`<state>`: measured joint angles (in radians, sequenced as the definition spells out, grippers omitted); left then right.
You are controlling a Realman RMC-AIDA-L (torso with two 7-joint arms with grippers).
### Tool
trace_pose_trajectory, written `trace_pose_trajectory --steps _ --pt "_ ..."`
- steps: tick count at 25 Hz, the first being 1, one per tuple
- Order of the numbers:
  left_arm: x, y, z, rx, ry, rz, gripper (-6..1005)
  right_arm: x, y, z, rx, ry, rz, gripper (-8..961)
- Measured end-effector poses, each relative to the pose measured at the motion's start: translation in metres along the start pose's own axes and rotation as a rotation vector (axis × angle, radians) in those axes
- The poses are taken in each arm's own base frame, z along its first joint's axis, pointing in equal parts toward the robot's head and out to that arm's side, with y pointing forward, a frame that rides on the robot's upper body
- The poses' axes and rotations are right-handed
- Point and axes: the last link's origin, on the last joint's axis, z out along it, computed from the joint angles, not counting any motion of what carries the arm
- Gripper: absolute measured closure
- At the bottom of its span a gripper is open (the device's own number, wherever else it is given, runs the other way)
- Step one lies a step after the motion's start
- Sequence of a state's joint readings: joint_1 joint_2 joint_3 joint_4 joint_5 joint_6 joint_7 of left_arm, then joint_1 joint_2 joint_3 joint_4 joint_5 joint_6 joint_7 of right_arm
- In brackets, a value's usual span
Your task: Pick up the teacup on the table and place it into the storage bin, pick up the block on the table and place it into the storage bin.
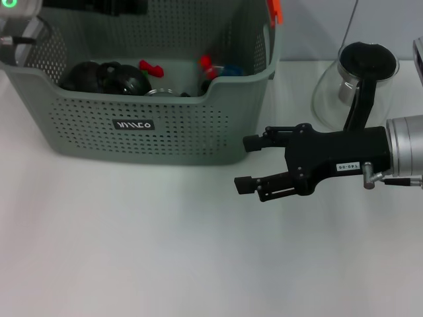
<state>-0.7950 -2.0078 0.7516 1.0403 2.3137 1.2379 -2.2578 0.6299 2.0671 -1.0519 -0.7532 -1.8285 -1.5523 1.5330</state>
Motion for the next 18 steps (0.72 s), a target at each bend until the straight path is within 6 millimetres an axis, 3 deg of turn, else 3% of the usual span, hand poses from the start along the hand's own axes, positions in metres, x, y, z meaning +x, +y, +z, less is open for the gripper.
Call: trace_pose_trajectory --steps 4,9,12,18 --pt "-0.006 0.03 -0.032 -0.184 0.071 0.044 439 -0.002 0.0 0.0 -0.005 -0.003 -0.015 38" --pt "-0.048 0.074 -0.081 -0.553 0.224 0.211 297 0.001 0.001 -0.003 -0.001 -0.025 -0.057 39" --pt "-0.084 0.074 -0.094 -0.621 0.263 0.247 212 0.006 0.004 0.0 -0.002 -0.036 -0.096 38" --pt "-0.144 0.057 -0.086 -0.533 0.169 0.216 47 0.019 0.006 0.014 0.003 -0.043 -0.144 39"
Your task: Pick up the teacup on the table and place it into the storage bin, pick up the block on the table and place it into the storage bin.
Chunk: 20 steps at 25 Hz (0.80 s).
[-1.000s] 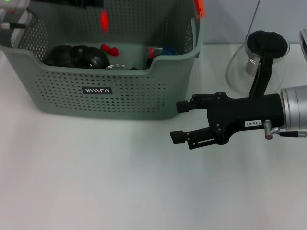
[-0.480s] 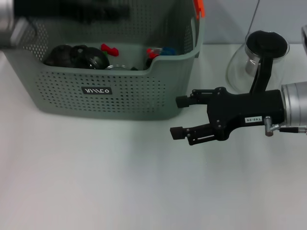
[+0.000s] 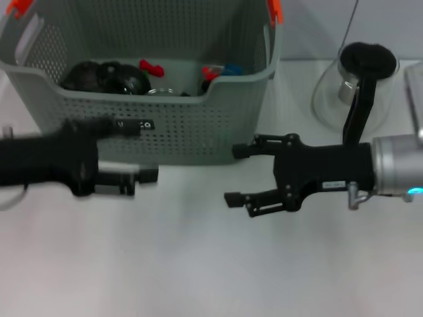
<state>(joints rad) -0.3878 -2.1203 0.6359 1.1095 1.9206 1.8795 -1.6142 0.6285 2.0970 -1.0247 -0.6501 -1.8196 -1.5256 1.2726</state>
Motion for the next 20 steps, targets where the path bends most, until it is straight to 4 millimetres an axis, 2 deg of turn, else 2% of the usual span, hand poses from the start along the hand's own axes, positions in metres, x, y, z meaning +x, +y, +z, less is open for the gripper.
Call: trace_pose_trajectory --steps 6,10,14,20 --pt "-0.047 -0.013 0.016 0.057 -0.12 -0.089 47 0.007 -0.005 0.018 0.002 0.036 -0.011 38" --pt "-0.063 -0.022 0.024 0.097 -0.175 -0.118 47 0.013 -0.007 0.024 0.017 0.069 -0.01 38" --pt "-0.07 -0.023 0.029 0.104 -0.188 -0.106 47 0.019 -0.007 0.029 0.024 0.096 0.0 38" --pt "-0.07 -0.023 0.03 0.097 -0.192 -0.101 47 0.021 -0.007 0.031 0.028 0.103 0.014 39"
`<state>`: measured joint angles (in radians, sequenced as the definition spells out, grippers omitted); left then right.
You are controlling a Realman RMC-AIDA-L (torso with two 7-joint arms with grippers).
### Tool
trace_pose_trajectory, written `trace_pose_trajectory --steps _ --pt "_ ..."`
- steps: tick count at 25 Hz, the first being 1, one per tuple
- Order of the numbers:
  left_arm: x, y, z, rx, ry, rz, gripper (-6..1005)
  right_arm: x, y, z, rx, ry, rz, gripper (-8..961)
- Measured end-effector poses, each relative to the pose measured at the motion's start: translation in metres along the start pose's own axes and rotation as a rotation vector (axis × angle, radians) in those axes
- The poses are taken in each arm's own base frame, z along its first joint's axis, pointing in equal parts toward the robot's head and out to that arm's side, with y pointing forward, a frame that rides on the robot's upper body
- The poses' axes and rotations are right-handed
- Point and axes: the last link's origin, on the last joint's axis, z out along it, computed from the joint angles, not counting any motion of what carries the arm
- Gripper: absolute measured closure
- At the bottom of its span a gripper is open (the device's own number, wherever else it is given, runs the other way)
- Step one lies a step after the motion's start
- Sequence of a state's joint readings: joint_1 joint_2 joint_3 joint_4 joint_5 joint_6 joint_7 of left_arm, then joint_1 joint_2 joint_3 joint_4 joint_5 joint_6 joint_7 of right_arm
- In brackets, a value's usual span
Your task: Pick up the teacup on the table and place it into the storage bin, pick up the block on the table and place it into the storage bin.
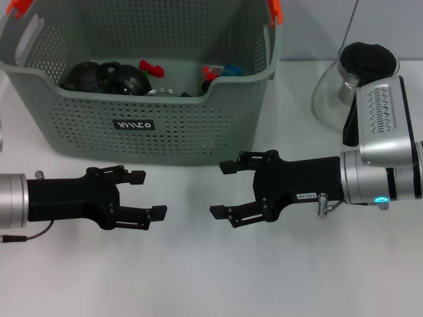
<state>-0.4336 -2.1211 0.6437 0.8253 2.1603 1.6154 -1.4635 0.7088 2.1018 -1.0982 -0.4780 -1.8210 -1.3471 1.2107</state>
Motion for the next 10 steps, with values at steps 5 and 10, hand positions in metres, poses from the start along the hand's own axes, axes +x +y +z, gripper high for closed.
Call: trace_pose_trajectory --steps 5,10 --pt "-0.0006 0.0011 0.0018 -0.008 -0.009 0.003 47 0.0005 0.0003 -0.0002 0.0 0.0 0.003 39" --pt "-0.0022 0.0012 0.0032 -0.007 -0.012 -0.002 47 0.0011 0.001 -0.0004 -0.003 0.001 0.004 39"
